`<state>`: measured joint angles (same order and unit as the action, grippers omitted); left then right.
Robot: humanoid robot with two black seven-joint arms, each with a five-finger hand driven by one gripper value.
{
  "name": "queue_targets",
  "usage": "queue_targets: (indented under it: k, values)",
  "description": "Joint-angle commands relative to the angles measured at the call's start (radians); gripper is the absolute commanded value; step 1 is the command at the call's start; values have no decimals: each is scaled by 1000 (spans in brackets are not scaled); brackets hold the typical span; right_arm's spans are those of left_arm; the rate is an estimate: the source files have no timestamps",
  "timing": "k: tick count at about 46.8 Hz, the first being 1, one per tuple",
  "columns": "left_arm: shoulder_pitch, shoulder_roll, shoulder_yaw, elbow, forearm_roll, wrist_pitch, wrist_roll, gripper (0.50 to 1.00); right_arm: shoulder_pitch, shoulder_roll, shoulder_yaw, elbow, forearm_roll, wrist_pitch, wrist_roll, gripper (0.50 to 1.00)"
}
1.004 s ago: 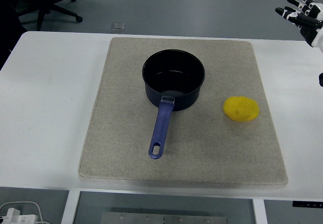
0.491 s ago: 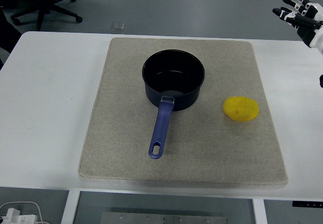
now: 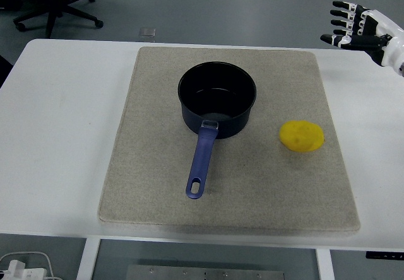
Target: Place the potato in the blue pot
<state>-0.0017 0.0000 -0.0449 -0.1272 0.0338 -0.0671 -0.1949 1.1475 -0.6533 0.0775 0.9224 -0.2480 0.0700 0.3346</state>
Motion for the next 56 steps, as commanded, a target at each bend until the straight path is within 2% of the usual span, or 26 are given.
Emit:
queue_targets:
  k: [1,6,14,27,40,56]
  values:
    - [0,0,0,0,0,1,0,994,3,-32,5,39,-106,7,0,928]
    - [0,0,0,0,0,1,0,994,37,-68,-10,91,-200,17,0,928]
    - [0,0,0,0,0,0,0,994,44,-138,-10,156,-333,71,-2,928]
    - [0,0,0,0,0,0,0,994,41,-241,-88,302,-517,80,-2,928]
    - [0,0,0,0,0,0,0,994,41,-261,-145,342,-692,74,-3,928]
    - [0,0,0,0,0,1,0,994,38,-220,-151,348,-798,67,-8,928]
